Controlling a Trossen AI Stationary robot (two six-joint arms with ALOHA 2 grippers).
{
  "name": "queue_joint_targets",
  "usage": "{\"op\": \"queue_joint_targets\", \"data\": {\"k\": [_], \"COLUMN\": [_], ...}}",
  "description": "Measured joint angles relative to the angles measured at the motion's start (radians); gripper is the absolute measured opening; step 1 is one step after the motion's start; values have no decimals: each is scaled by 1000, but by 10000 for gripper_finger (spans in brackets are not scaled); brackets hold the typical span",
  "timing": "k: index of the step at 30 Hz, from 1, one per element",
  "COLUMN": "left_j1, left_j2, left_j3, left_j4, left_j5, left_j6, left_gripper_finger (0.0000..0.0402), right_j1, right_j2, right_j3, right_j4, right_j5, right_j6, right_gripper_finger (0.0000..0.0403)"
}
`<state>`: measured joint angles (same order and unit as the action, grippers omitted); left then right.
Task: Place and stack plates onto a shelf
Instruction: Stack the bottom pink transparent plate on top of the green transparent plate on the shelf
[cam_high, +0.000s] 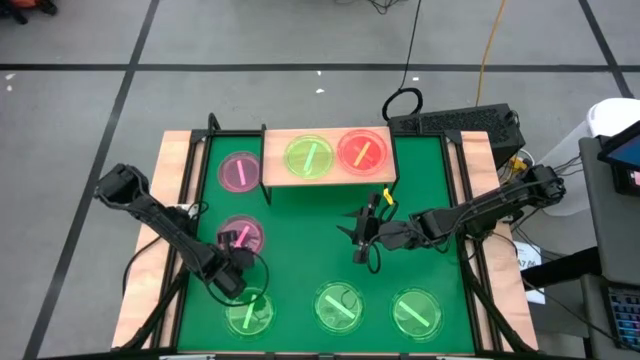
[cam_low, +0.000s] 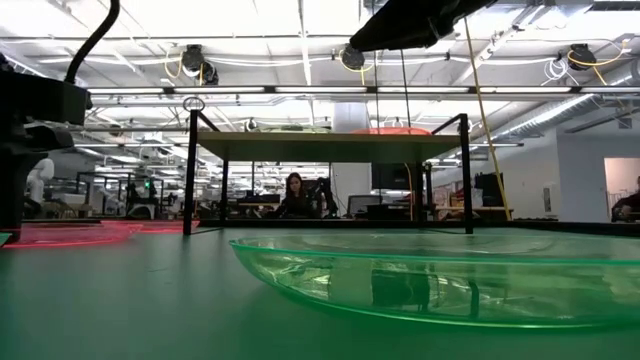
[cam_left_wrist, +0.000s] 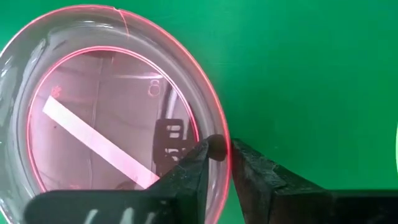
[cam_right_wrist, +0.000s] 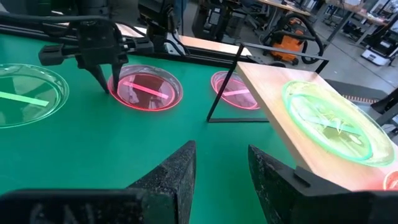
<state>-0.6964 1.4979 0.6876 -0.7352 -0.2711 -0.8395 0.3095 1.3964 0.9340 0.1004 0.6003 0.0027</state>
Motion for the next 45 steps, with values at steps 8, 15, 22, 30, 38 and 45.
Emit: {"op": "queue_joint_targets", "data": {"k": [8, 15, 22, 30, 38, 45], "left_j1": [0, -12, 14, 265, 613, 791], "left_j2": [5, 5, 3, 3, 3, 17], "left_j3": [100, 325, 584, 689, 690, 690], "left_j4": [-115, -350, -438, -282, -75, -66], "left_j5": [-8, -101, -400, -529, -317, -114], "left_j6": [15, 64, 350, 959, 1370, 1445], "left_gripper_finger": [5, 3, 2, 1, 1, 12], "right_j1": [43, 134, 220, 256, 256, 256], "right_j2": [-26, -129, -246, -301, -314, -314], "right_j3": [1, 2, 2, 2, 2, 2], "right_j4": [5, -11, -7, -3, 8, 7], "right_j5": [0, 0, 0, 2, 5, 5], "right_j6": [19, 13, 7, -9, -13, 4], "right_gripper_finger": [128, 128, 128, 128, 128, 128]}}
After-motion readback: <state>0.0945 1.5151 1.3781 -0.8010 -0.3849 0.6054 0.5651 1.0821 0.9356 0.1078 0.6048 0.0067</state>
